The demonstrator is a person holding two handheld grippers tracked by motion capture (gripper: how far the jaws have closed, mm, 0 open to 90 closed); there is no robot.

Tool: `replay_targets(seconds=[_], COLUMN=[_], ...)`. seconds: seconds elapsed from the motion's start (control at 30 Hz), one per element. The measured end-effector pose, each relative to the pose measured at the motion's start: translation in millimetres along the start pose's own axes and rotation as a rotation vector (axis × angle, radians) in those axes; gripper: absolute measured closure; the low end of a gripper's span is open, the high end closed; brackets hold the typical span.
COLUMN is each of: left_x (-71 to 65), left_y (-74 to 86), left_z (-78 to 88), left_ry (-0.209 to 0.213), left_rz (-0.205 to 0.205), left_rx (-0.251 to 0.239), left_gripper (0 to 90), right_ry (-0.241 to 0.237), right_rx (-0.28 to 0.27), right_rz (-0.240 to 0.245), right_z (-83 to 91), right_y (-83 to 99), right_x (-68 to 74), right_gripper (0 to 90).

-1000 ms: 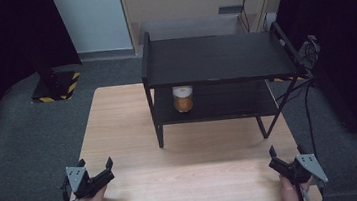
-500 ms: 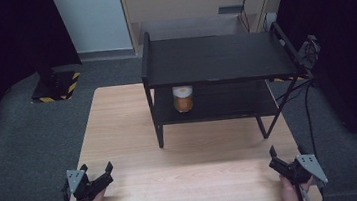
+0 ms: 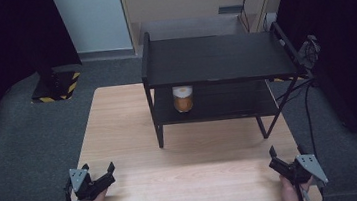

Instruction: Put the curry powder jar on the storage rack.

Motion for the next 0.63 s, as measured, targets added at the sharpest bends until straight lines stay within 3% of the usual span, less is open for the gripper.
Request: replay_targets(seconds=[0.63], left_x=[0.7], left_y=[0.6], left_z=[0.8], left_ry=[-0.003], left_rz=[0.011], left_rx=[-0.005], left_gripper=[0.0], right_ry=[-0.001], right_rx=[0.002], right_rz=[0.003], right_z=[-0.2], right_y=[-0.2], right_x=[0.2], right_gripper=[0.6])
Point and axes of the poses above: each handheld gripper's, and its own axes: z roughly backward along the jaws, y roughly out of its underside, x roughly to its left, the point moved 1 cm from there along -z, roughly forward along the jaws, and after that the axes turned 9 degrees about -x, right-handed, at the moved point
